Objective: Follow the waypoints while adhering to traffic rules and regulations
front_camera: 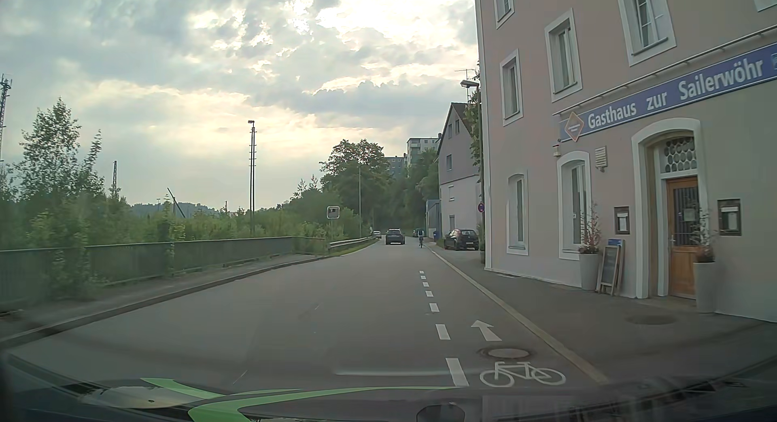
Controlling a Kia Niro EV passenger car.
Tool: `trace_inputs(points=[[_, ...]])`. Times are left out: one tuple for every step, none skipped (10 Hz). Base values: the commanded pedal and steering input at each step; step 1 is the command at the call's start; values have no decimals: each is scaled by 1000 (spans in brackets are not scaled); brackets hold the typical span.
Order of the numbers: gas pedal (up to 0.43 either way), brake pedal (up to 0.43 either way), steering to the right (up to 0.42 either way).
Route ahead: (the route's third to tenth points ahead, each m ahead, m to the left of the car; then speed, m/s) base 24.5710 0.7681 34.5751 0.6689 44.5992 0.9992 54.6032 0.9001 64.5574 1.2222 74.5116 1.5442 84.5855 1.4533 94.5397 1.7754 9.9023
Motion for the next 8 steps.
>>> trace_inputs(points=[[67,0,6],[67,0,2],[67,0,0],[67,0,0],[67,0,-1],[67,0,-2],[67,0,-2],[67,0,-1]])
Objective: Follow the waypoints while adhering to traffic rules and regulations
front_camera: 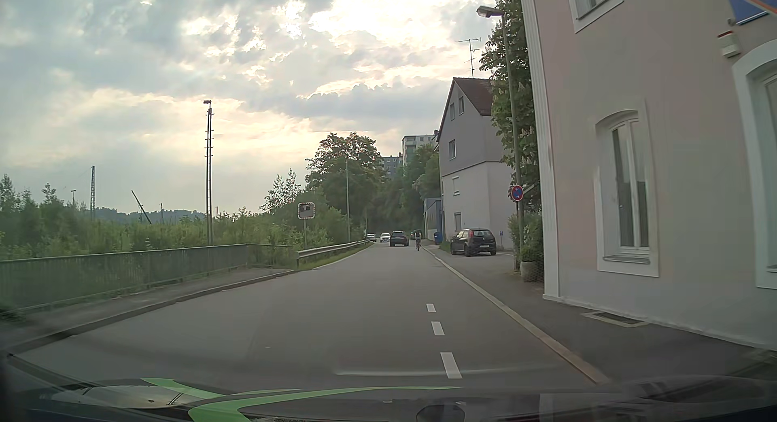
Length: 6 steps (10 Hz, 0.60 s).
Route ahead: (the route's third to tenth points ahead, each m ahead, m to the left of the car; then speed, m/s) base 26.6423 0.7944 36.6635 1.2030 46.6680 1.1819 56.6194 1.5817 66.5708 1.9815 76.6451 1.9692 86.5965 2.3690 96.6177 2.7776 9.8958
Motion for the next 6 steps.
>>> trace_inputs(points=[[67,0,-1],[67,0,0],[67,0,0],[67,0,0],[67,0,2],[67,0,5]])
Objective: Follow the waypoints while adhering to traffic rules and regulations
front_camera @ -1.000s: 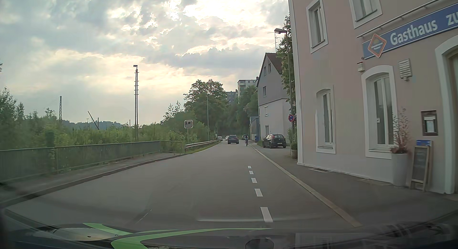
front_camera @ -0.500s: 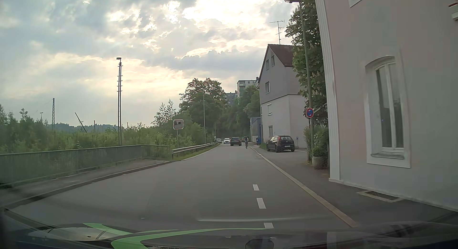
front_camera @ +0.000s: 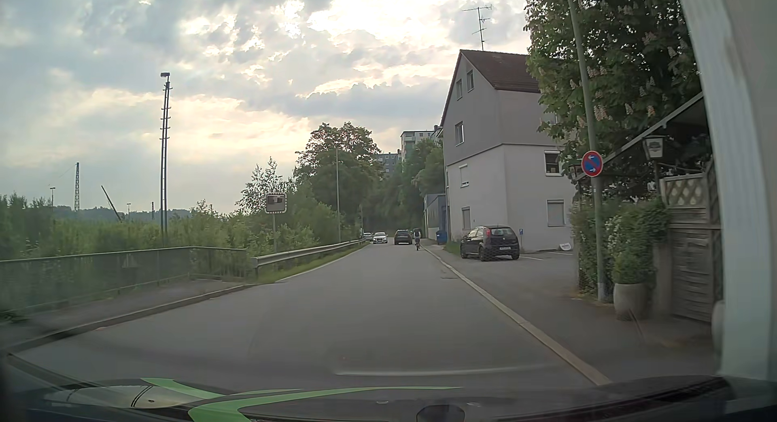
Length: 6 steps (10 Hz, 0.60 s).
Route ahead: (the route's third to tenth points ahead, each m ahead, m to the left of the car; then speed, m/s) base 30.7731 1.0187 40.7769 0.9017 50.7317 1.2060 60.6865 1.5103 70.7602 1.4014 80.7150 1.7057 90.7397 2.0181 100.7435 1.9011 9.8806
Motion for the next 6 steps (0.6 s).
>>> trace_inputs(points=[[67,0,6],[67,0,7],[67,0,6],[67,0,7],[67,0,6],[67,0,5]])
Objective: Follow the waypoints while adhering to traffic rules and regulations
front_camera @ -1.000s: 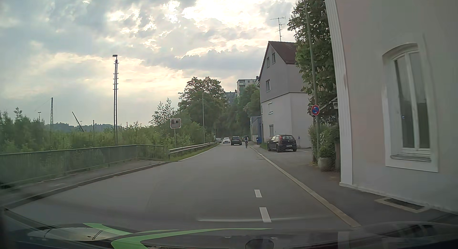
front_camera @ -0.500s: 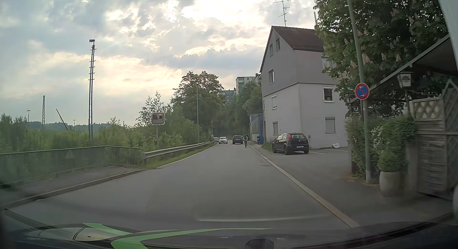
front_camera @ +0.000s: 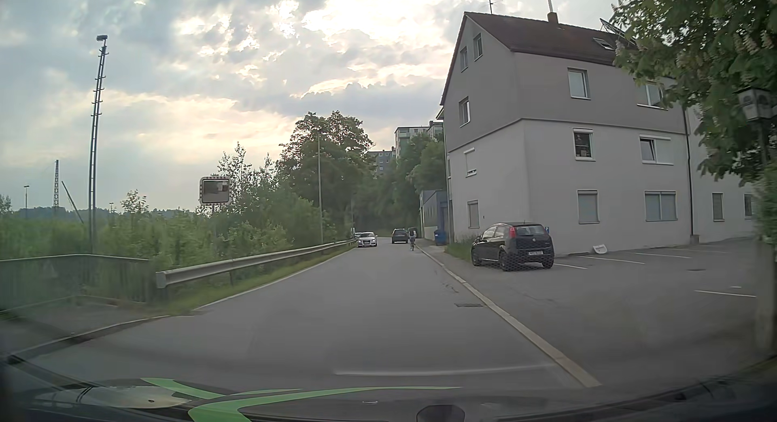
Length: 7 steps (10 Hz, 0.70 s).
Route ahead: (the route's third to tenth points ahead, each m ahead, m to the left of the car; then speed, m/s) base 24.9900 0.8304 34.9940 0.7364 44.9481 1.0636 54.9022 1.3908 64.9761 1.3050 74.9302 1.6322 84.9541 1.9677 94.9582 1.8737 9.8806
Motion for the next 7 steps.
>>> trace_inputs(points=[[79,0,4],[79,0,3],[79,0,1],[79,0,-2],[79,0,-3],[79,0,-4],[79,0,-5]])
